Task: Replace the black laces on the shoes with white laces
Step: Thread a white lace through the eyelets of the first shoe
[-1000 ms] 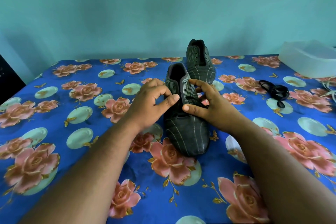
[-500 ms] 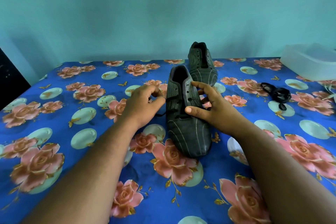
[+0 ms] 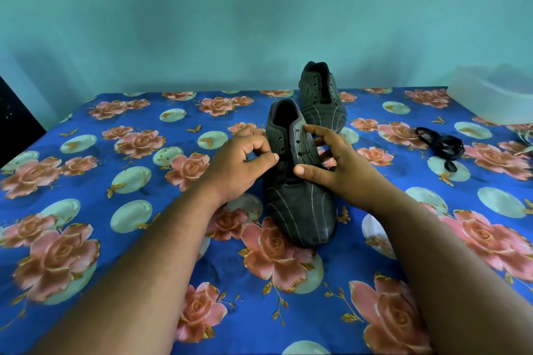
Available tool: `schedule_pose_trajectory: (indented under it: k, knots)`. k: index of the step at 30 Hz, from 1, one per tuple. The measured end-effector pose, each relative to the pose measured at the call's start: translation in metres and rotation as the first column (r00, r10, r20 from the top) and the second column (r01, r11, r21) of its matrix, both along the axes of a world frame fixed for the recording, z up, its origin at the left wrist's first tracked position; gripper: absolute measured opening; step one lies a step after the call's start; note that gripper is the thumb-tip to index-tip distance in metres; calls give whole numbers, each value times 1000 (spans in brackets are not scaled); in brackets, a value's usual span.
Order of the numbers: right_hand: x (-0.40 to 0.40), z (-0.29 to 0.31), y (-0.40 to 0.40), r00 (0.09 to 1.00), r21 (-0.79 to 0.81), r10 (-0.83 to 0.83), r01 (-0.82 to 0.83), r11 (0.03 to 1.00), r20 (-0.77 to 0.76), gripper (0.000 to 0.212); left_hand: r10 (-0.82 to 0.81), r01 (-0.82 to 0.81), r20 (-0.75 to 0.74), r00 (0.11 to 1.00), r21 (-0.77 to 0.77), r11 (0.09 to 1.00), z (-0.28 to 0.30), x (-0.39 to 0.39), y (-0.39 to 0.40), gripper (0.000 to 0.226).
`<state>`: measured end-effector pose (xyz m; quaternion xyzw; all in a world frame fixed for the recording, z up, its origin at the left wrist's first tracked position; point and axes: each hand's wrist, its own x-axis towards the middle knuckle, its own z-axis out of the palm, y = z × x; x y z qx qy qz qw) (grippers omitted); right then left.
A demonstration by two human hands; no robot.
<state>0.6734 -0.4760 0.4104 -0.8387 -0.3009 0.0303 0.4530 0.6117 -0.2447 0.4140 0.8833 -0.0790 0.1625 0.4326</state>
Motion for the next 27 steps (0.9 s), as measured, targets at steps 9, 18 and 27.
schedule_pose_trajectory:
  k: [9, 18, 27]
  knots:
    - [-2, 5, -2, 999, -14, -23, 23, 1000, 34, 88, 172, -180, -86, 981, -86, 980, -2, 1, 8, 12]
    - [-14, 16, 3, 950, 42, 52, -68, 997, 308, 8, 60, -64, -39, 997, -103, 993, 3, -6, -2, 53]
    - [-14, 11, 10, 941, -9, 109, -112, 994, 321, 5, -46, 45, -85, 995, -20, 999, 2, -9, -9, 68]
